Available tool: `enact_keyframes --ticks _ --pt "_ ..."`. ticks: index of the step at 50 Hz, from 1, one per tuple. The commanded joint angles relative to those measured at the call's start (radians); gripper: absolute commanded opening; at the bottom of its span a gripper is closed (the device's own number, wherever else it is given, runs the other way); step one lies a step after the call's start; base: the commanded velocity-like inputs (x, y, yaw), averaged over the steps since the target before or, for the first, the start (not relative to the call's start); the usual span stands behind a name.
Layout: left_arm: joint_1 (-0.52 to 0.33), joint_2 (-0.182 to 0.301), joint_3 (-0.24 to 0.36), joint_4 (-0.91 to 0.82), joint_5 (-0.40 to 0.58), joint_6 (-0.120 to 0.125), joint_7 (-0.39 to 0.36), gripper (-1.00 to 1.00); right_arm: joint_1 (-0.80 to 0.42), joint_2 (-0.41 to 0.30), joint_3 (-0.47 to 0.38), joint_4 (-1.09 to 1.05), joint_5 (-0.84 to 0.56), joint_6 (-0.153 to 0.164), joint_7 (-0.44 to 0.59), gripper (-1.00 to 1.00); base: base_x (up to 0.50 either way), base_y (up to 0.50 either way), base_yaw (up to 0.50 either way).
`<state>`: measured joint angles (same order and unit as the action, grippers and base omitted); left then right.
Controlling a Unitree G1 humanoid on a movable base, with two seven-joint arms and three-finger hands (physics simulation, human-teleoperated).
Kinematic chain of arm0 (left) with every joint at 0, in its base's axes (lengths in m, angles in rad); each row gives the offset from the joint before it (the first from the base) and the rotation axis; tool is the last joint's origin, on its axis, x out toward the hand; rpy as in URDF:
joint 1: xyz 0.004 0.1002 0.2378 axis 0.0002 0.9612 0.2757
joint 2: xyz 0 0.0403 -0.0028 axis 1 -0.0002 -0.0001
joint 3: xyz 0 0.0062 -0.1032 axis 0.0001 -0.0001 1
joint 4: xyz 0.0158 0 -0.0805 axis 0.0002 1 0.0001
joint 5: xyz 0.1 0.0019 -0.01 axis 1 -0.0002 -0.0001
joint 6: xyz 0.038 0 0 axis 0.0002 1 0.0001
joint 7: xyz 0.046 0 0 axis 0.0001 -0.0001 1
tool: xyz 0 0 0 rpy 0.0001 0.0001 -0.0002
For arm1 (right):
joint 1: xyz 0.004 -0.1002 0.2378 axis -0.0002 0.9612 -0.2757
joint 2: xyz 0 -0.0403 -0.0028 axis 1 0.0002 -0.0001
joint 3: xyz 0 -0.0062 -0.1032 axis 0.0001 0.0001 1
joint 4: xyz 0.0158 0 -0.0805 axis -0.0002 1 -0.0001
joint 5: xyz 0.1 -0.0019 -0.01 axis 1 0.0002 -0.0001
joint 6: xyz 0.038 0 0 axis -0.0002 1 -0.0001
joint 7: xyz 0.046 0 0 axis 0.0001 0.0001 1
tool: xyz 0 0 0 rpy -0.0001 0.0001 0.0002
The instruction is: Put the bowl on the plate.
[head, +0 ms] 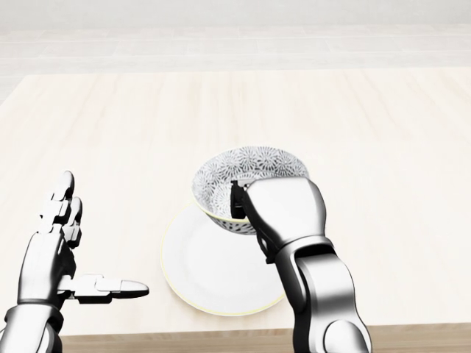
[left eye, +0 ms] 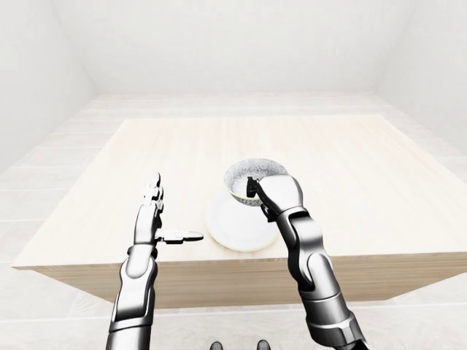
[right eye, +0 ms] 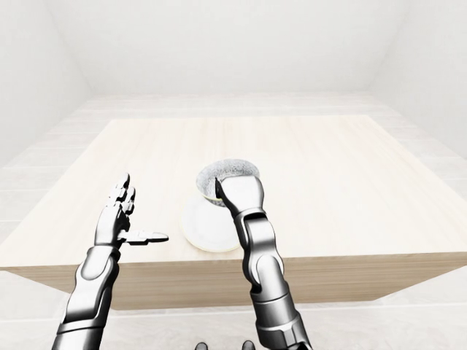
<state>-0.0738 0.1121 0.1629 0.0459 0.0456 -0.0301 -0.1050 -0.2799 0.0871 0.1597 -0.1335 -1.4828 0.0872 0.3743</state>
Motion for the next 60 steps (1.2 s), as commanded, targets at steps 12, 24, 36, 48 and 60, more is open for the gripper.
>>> enact_keyframes --ticks 12,24,36,48,60 --pt "0.002 0.004 0.005 0.005 -0.003 -0.006 -0.001 1.0 -0.013 0.028 0.042 0.054 0.061 0.0 -0.065 -0.39 0.0 0.0 0.0" --pt "-0.001 0.003 0.001 0.016 0.003 -0.013 -0.001 1.0 -0.01 0.029 0.041 0.089 0.101 0.0 -0.104 -0.36 0.0 0.0 0.0" --pt "-0.01 0.004 -0.003 0.036 0.005 -0.021 0.005 1.0 0.01 0.029 0.055 0.098 0.117 0.0 -0.125 -0.37 0.0 0.0 0.0" --pt "-0.015 0.005 -0.005 0.058 0.006 -0.035 0.007 1.0 0.069 0.026 0.078 0.058 0.112 0.0 -0.141 -0.33 0.0 0.0 0.0" --pt "-0.015 0.003 -0.008 0.056 0.009 -0.034 0.011 1.0 0.076 0.02 0.071 0.068 0.123 0.0 -0.154 -0.34 0.0 0.0 0.0"
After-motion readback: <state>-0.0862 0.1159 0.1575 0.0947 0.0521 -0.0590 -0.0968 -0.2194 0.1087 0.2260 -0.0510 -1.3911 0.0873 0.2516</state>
